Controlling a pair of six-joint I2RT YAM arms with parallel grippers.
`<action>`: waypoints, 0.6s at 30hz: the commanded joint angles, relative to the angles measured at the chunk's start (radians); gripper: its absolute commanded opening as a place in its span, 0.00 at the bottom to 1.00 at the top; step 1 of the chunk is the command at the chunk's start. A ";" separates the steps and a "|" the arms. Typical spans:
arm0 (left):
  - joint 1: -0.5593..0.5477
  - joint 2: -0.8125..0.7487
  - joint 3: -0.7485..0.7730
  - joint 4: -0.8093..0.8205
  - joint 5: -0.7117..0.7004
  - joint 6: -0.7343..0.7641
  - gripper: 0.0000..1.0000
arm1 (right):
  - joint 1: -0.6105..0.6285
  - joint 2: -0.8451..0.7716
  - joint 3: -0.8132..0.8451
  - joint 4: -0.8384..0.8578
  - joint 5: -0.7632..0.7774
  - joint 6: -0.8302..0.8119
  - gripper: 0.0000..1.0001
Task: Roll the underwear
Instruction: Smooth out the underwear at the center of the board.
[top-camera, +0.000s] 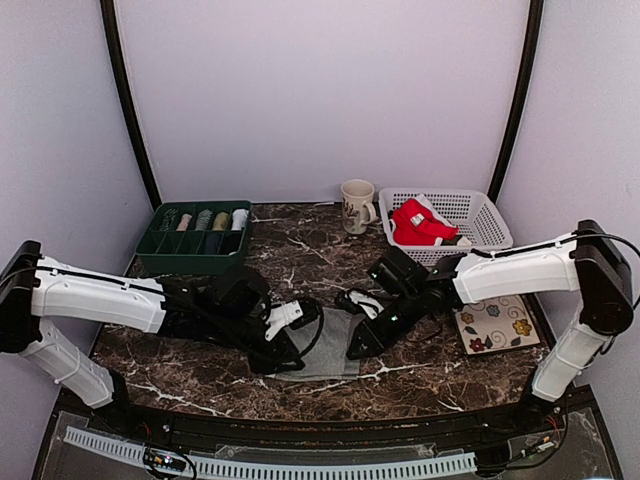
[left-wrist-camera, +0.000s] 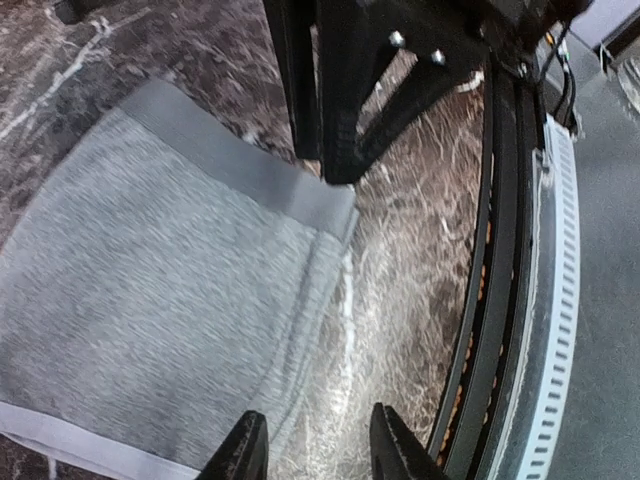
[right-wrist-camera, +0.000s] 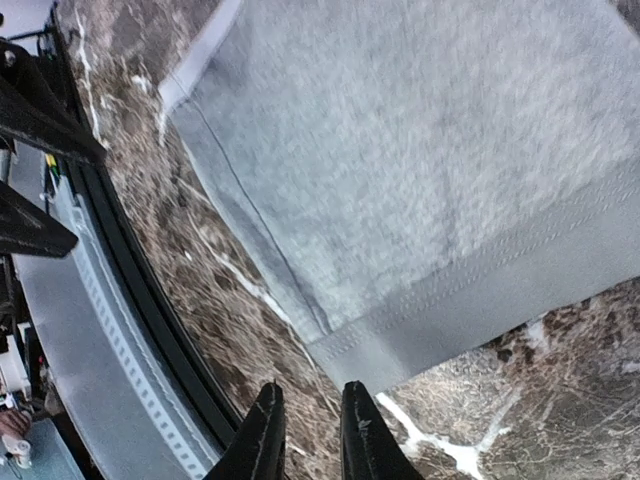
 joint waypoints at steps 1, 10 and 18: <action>0.071 0.000 0.034 0.048 -0.008 -0.127 0.38 | -0.017 0.017 0.072 0.067 0.001 0.043 0.21; 0.114 0.124 -0.048 0.080 0.041 -0.257 0.35 | 0.000 0.168 0.016 0.156 -0.075 0.056 0.22; 0.042 0.084 -0.154 0.065 0.082 -0.316 0.31 | 0.027 0.126 -0.087 0.121 -0.085 0.025 0.23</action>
